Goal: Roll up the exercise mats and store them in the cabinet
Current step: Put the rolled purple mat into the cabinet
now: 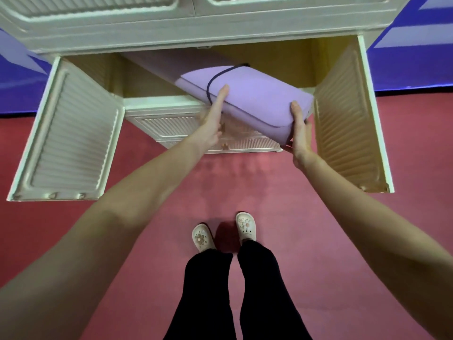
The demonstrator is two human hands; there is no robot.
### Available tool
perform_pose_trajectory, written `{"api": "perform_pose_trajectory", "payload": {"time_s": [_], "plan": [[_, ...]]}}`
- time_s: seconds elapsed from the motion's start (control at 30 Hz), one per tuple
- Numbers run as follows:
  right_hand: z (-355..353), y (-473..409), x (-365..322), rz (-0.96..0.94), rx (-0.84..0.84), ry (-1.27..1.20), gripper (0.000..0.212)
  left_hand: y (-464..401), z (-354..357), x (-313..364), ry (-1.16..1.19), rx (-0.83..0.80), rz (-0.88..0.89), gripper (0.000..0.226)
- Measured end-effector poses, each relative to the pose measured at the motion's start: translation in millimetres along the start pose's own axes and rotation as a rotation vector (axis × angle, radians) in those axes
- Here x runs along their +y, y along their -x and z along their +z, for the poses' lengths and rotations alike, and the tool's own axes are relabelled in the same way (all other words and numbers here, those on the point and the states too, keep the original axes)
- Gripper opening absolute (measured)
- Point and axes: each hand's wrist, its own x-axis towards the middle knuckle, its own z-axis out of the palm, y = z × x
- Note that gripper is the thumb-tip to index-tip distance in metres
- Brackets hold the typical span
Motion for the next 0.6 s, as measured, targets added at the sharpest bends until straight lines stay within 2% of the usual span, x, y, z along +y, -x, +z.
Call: {"api": "perform_pose_trajectory", "payload": {"time_s": [0.07,0.13,0.2,0.27,0.37,0.47,0.6], "plan": [[-0.7,-21.9,9.3,-0.002,0.039,-0.047,0.117,-15.9,-10.9,12.9,0.047,0.279,0.099,0.119],[-0.5,-33.9,14.7,-0.006,0.073,-0.060,0.117,-35.5,-22.5,30.5,0.089,0.397,0.100,0.110],[-0.1,-37.5,12.6,-0.026,0.087,-0.059,0.113,-50.2,-32.7,47.7,0.140,0.318,0.050,0.096],[2.9,-29.6,1.8,-0.059,0.110,-0.053,0.104,-53.8,-33.2,55.8,0.131,0.171,-0.008,0.075],[12.3,-10.9,-17.6,-0.111,0.108,-0.055,0.071,-56.4,-20.8,56.0,0.236,0.038,-0.015,0.050],[18.9,-11.2,-22.2,-0.103,0.127,-0.103,0.054,-61.0,-11.1,51.7,0.355,-0.005,0.004,0.056],[24.1,-21.7,-22.4,-0.112,0.201,-0.175,0.062,-80.5,-13.8,46.2,0.387,0.092,0.010,0.066]]}}
